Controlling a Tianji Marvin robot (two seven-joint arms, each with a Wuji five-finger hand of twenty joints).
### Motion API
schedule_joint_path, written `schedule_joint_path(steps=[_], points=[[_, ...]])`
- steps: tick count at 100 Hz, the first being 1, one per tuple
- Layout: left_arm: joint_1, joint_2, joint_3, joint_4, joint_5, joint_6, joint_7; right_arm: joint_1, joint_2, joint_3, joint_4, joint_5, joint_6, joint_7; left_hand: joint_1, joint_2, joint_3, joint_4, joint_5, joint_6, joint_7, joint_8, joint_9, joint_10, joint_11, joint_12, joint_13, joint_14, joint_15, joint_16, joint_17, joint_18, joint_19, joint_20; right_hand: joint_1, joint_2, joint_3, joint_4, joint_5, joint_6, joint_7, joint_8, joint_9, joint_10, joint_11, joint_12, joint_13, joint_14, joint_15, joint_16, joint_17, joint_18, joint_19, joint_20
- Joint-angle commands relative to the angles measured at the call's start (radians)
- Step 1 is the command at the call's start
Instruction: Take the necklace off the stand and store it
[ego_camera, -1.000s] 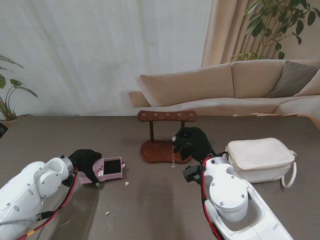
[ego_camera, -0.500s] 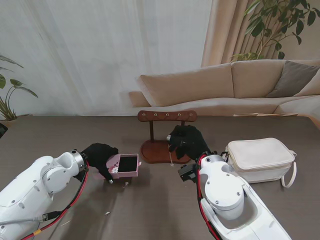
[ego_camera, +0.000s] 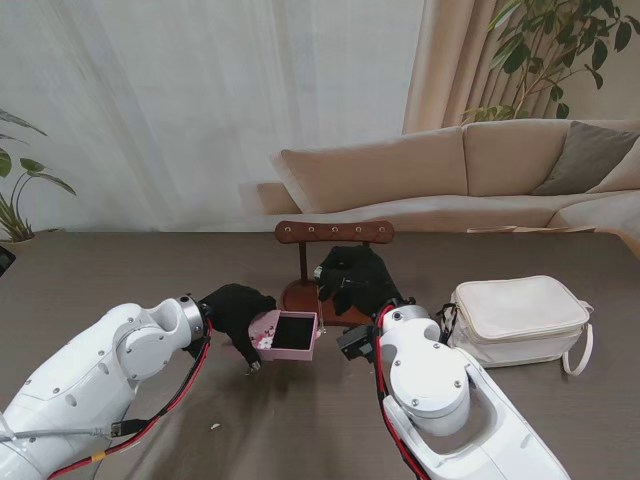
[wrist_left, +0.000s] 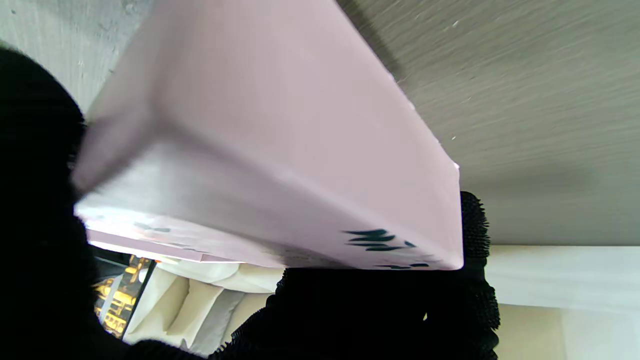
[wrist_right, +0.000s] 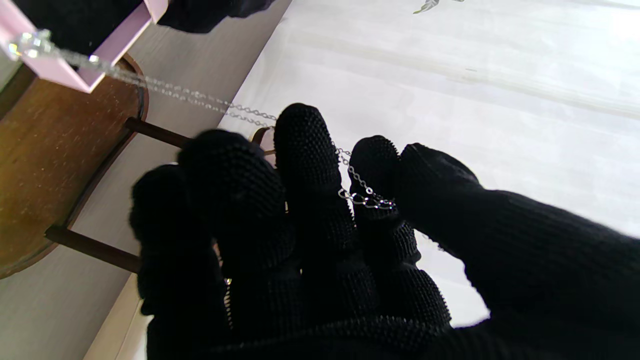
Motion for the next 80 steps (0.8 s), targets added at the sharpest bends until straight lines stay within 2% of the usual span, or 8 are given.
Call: schedule_joint_path(steps=[1,56,80], points=[[-0.009,-0.017,0.005,-0.011,-0.006,-0.004,-0.009,0.004,-0.01,-0.011,0.007,0.0,0.005,0.017,0.467,0.162,0.472,0.03,0.094,-0.224,0.783,0.108,0.162,-0.184,0.16,0.062,0.099,-0.027,0.311,0.11,0.039,-0.061,0.165,0.078,0.029,-0.031,0.057,-0.013,0.022,-0.005,0.006,0.03,0.053,0.031,0.017,0.016,0.026,-0.007,0.019,0.009,0.262,0.033,0.041,0.017],[-0.029,-0.028,0.069,-0.04,-0.004,-0.006,0.027,0.051,-0.011,-0.059,0.089,-0.016,0.011,0.044,0.466,0.166,0.471,0.03,0.088,-0.224,0.78,0.118,0.16,-0.183,0.158,0.064,0.099,-0.032,0.324,0.114,0.036,-0.063,0.171,0.089,0.026,-0.023,0.051,-0.012,0.016,-0.011,0.005,0.03,0.047,0.03,0.016,0.016,0.024,-0.002,0.01,0.004,0.252,0.029,0.036,0.016],[-0.03,-0.028,0.068,-0.067,0.015,-0.012,0.032,0.065,-0.009,-0.068,0.135,-0.046,0.0,0.047,0.464,0.167,0.469,0.03,0.088,-0.224,0.779,0.12,0.16,-0.184,0.158,0.064,0.098,-0.035,0.324,0.114,0.036,-0.066,0.169,0.091,0.026,-0.019,0.045,-0.011,0.01,-0.014,0.002,0.028,0.04,0.03,0.018,0.019,0.024,0.0,-0.003,-0.002,0.237,0.029,0.035,0.018]])
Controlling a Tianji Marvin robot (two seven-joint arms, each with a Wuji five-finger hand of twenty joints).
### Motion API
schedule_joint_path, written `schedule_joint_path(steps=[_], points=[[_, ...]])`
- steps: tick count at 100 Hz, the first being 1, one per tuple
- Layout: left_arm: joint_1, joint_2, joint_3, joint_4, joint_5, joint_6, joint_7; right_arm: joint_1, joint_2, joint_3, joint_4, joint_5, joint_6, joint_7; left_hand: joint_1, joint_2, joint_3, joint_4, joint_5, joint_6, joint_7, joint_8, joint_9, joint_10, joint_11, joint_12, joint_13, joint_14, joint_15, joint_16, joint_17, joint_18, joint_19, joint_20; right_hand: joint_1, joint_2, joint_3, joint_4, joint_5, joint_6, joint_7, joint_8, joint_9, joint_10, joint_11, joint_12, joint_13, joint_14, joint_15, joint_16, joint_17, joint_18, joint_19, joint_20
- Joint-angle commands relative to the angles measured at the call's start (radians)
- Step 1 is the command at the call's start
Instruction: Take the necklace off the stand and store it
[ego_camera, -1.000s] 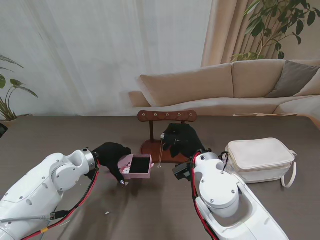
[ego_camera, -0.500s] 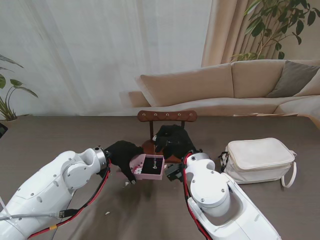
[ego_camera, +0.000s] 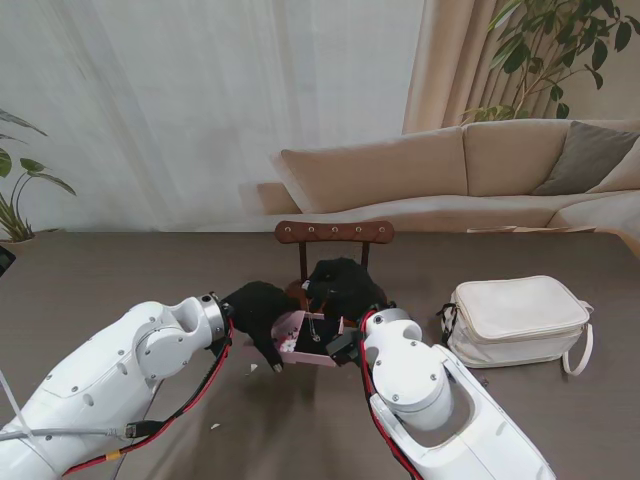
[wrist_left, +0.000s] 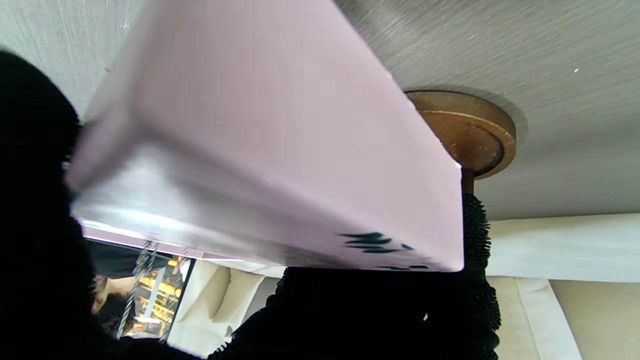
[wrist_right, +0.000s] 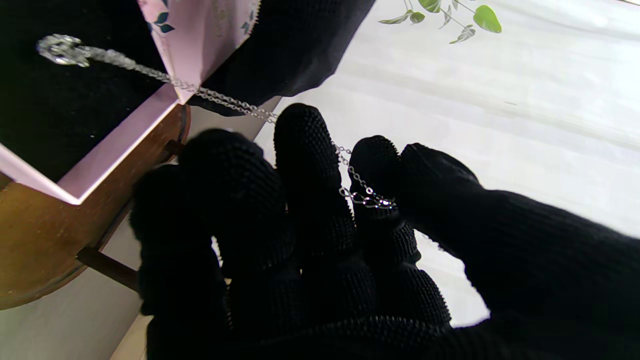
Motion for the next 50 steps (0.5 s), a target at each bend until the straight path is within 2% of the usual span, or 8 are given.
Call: schedule_joint_path(steps=[1,50], points=[[-0.001,-0.009,-0.009,-0.025,0.006,-0.003,-0.012,0.002,0.0,-0.005,0.019,-0.015,-0.007,0.021,0.476,0.168,0.469,0.03,0.087,-0.223,0.762,0.11,0.151,-0.184,0.151,0.056,0.098,-0.038,0.291,0.11,0.036,-0.07,0.145,0.065,0.026,-0.019,0.045,-0.01,0.009,-0.014,0.001,0.027,0.039,0.03,0.018,0.019,0.024,0.0,-0.002,-0.002,0.237,0.029,0.035,0.018],[0.009,-0.011,-0.029,-0.051,0.023,-0.001,0.004,0.018,0.026,-0.011,0.077,-0.12,-0.065,0.068,0.476,0.165,0.469,0.03,0.089,-0.225,0.76,0.12,0.152,-0.183,0.15,0.056,0.099,-0.041,0.295,0.11,0.039,-0.071,0.143,0.068,-0.005,-0.011,0.028,0.001,-0.031,-0.06,-0.011,-0.05,-0.025,0.01,0.025,0.026,0.022,-0.006,-0.121,-0.052,0.162,-0.008,0.006,0.02]])
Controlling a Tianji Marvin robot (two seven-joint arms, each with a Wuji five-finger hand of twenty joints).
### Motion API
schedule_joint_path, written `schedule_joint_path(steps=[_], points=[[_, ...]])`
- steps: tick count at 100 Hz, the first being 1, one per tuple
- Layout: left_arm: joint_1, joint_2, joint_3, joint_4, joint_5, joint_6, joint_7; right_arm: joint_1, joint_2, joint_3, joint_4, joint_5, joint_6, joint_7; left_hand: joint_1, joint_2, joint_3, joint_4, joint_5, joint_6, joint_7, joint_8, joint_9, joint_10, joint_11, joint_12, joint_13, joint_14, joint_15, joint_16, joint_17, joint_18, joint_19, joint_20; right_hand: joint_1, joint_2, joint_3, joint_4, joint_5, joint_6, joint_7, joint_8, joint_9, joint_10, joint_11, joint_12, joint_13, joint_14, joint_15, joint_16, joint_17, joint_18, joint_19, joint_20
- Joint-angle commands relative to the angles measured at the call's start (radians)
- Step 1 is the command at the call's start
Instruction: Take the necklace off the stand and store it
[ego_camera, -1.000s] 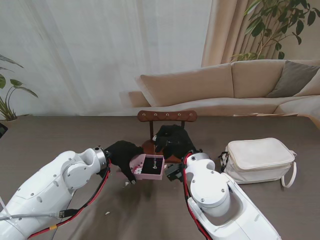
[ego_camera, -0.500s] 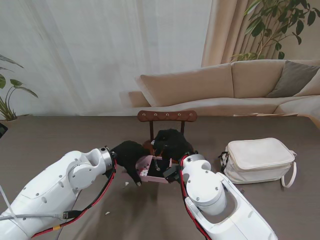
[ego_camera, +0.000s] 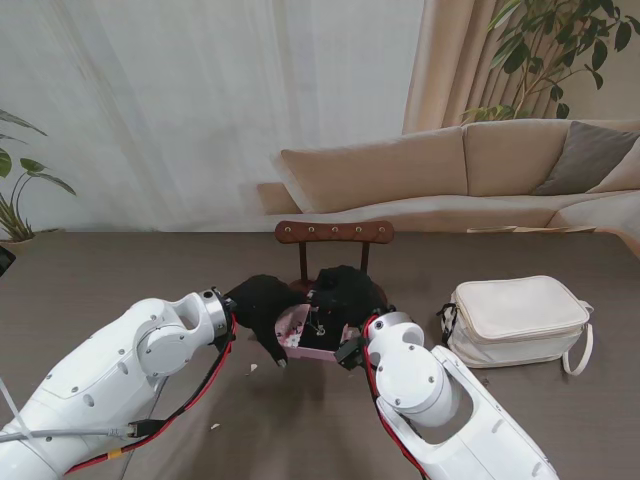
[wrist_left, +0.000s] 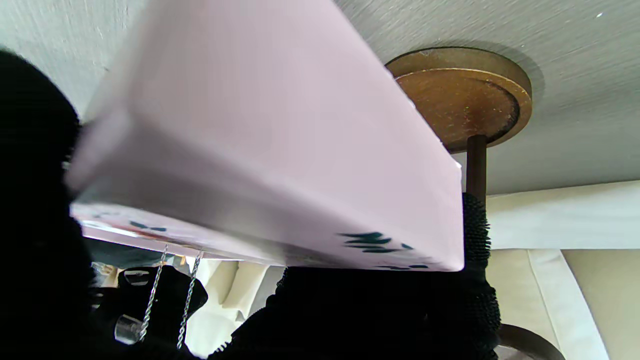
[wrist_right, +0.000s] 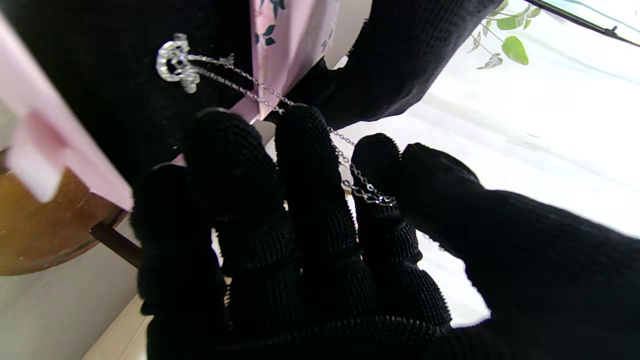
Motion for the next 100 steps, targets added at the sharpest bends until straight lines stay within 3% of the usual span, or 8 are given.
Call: schedule_joint_path(steps=[1,37,79,100], points=[[0.003,-0.006,-0.012,-0.018,0.001,0.002,-0.017,0.0,0.002,-0.003,0.006,-0.009,-0.009,0.012,0.476,0.166,0.469,0.03,0.089,-0.225,0.76,0.117,0.152,-0.183,0.15,0.056,0.099,-0.041,0.292,0.11,0.039,-0.071,0.142,0.067,-0.005,-0.011,0.028,0.001,-0.033,-0.044,-0.001,-0.017,-0.012,0.01,0.023,0.014,0.022,-0.005,-0.023,-0.019,0.16,-0.01,0.005,0.02],[0.007,-0.003,-0.035,-0.035,0.013,0.0,-0.026,0.001,0.014,-0.007,0.034,-0.097,-0.07,0.008,0.476,0.167,0.468,0.03,0.09,-0.225,0.758,0.12,0.151,-0.182,0.149,0.056,0.099,-0.042,0.292,0.11,0.039,-0.071,0.142,0.068,-0.028,-0.075,0.051,0.022,-0.14,-0.072,-0.018,-0.071,-0.142,-0.02,0.048,0.017,0.009,-0.025,-0.232,-0.066,0.052,-0.061,-0.052,0.023],[-0.009,-0.002,-0.038,-0.03,0.023,-0.002,-0.028,0.001,0.035,-0.008,0.048,-0.19,-0.135,0.026,0.476,0.169,0.465,0.029,0.088,-0.225,0.756,0.122,0.151,-0.183,0.147,0.056,0.098,-0.042,0.293,0.11,0.039,-0.071,0.141,0.069,-0.075,-0.092,0.046,0.033,-0.179,-0.076,-0.024,-0.097,-0.188,-0.033,0.072,0.005,-0.022,-0.043,-0.271,-0.053,0.012,-0.078,-0.071,0.027],[-0.016,-0.001,-0.042,-0.033,0.02,-0.006,-0.036,0.009,0.049,-0.011,0.053,-0.276,-0.179,0.033,0.475,0.169,0.464,0.029,0.088,-0.226,0.755,0.123,0.15,-0.182,0.146,0.056,0.097,-0.043,0.292,0.109,0.039,-0.071,0.141,0.07,-0.144,-0.037,0.048,0.093,-0.231,-0.049,-0.135,-0.121,-0.232,-0.05,0.089,-0.016,-0.041,-0.06,-0.291,-0.042,-0.003,-0.101,-0.084,0.032]])
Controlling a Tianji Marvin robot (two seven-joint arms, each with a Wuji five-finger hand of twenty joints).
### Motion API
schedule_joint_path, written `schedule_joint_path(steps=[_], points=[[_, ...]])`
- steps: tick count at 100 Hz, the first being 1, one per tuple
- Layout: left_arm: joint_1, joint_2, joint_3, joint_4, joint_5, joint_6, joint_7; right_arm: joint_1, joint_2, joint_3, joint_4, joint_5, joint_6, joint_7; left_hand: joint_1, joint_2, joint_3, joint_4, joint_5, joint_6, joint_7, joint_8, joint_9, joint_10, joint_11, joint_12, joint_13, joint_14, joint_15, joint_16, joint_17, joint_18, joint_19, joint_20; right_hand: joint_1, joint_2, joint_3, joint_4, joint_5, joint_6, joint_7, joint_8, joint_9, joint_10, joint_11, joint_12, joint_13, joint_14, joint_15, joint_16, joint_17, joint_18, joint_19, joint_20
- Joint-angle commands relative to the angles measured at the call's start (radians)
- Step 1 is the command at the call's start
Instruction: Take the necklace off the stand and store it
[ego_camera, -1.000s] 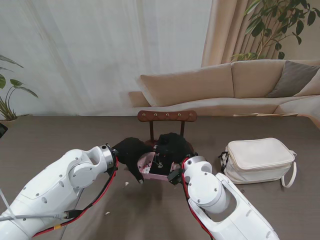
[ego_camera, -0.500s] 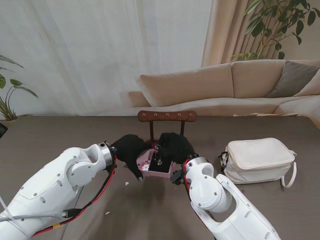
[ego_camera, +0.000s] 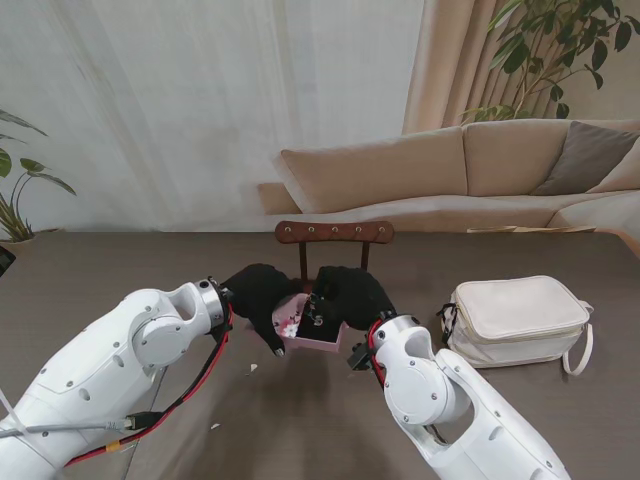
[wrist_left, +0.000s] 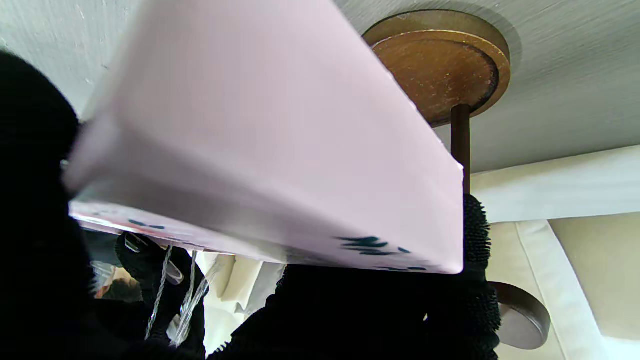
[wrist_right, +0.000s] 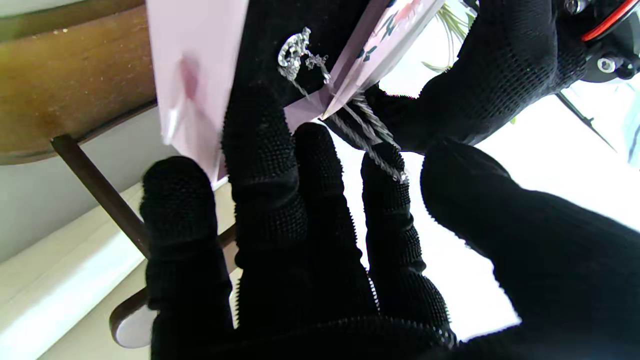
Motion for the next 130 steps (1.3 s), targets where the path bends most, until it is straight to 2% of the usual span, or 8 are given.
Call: schedule_joint_path(steps=[1,18,48,75,92,101,110,130], points=[[-0.009,-0.001,-0.006,-0.007,0.0,-0.003,-0.017,0.0,0.003,-0.002,0.0,0.002,-0.007,0.008,0.478,0.169,0.464,0.029,0.088,-0.225,0.753,0.114,0.142,-0.182,0.145,0.055,0.097,-0.044,0.277,0.1,0.039,-0.072,0.128,0.054,-0.047,0.005,0.047,0.042,-0.048,0.006,-0.054,-0.022,-0.028,-0.037,0.022,-0.017,-0.018,0.033,0.003,0.017,-0.004,-0.039,-0.01,0.032],[-0.01,-0.002,-0.007,-0.006,0.005,-0.005,-0.012,-0.001,0.007,0.0,-0.001,-0.013,-0.018,0.012,0.476,0.17,0.464,0.029,0.087,-0.225,0.753,0.115,0.143,-0.182,0.145,0.056,0.098,-0.044,0.278,0.1,0.039,-0.072,0.128,0.055,-0.066,0.033,0.033,0.069,-0.064,0.006,-0.091,-0.022,-0.056,-0.041,0.025,-0.022,-0.039,0.026,-0.007,0.016,-0.025,-0.048,-0.019,0.033],[0.011,-0.001,-0.034,-0.026,0.017,0.002,-0.006,-0.012,0.015,0.03,-0.022,-0.049,-0.012,0.019,0.477,0.169,0.464,0.029,0.086,-0.229,0.751,0.118,0.144,-0.182,0.146,0.056,0.099,-0.043,0.278,0.1,0.039,-0.072,0.128,0.055,-0.112,0.077,-0.003,0.082,-0.047,-0.007,-0.104,-0.018,-0.068,-0.035,0.026,-0.031,-0.053,0.032,-0.007,0.017,-0.025,-0.05,-0.017,0.041],[0.023,-0.001,-0.045,-0.036,0.018,0.005,-0.003,-0.015,0.026,0.087,-0.02,-0.099,0.009,0.031,0.478,0.17,0.463,0.028,0.087,-0.226,0.75,0.121,0.144,-0.182,0.146,0.056,0.099,-0.042,0.277,0.1,0.039,-0.072,0.128,0.055,-0.173,0.163,-0.053,0.17,-0.048,0.002,-0.179,0.044,-0.085,-0.026,0.02,-0.038,-0.073,0.042,-0.014,0.012,-0.035,-0.047,-0.023,0.047],[0.027,-0.003,-0.05,-0.038,0.011,0.007,-0.002,-0.015,0.035,0.115,-0.002,-0.119,0.026,0.059,0.478,0.168,0.463,0.028,0.087,-0.225,0.749,0.122,0.144,-0.182,0.145,0.055,0.099,-0.044,0.276,0.099,0.039,-0.072,0.127,0.056,-0.177,0.169,-0.057,0.161,-0.027,0.007,-0.179,0.051,-0.081,-0.016,0.02,-0.038,-0.073,0.052,-0.012,0.012,-0.037,-0.039,-0.022,0.049],[0.03,-0.003,-0.054,-0.039,0.003,0.008,-0.004,-0.02,0.04,0.125,0.006,-0.129,0.027,0.075,0.478,0.167,0.463,0.028,0.088,-0.223,0.748,0.123,0.147,-0.183,0.144,0.053,0.102,-0.045,0.274,0.097,0.045,-0.074,0.128,0.055,-0.178,0.158,-0.061,0.133,0.005,0.004,-0.154,0.049,-0.066,-0.013,0.019,-0.039,-0.067,0.059,-0.01,0.011,-0.032,-0.036,-0.021,0.05],[0.033,-0.006,-0.06,-0.04,-0.016,0.009,-0.006,-0.029,0.043,0.132,0.011,-0.121,0.027,0.088,0.48,0.164,0.464,0.028,0.089,-0.223,0.748,0.124,0.151,-0.182,0.143,0.05,0.109,-0.042,0.271,0.094,0.054,-0.071,0.125,0.053,-0.179,0.149,-0.066,0.115,0.041,0.001,-0.127,0.048,-0.045,-0.008,0.018,-0.039,-0.061,0.065,-0.01,0.01,-0.028,-0.029,-0.021,0.049],[0.036,-0.01,-0.071,-0.039,-0.048,0.013,-0.009,-0.059,0.05,0.142,0.005,-0.095,0.003,0.12,0.482,0.164,0.465,0.028,0.089,-0.223,0.746,0.126,0.159,-0.179,0.141,0.045,0.127,-0.038,0.264,0.085,0.076,-0.062,0.117,0.047,-0.189,0.153,-0.071,0.108,0.09,-0.001,-0.115,0.044,-0.007,-0.007,0.009,-0.04,-0.043,0.065,-0.011,0.01,-0.014,-0.023,-0.019,0.049]])
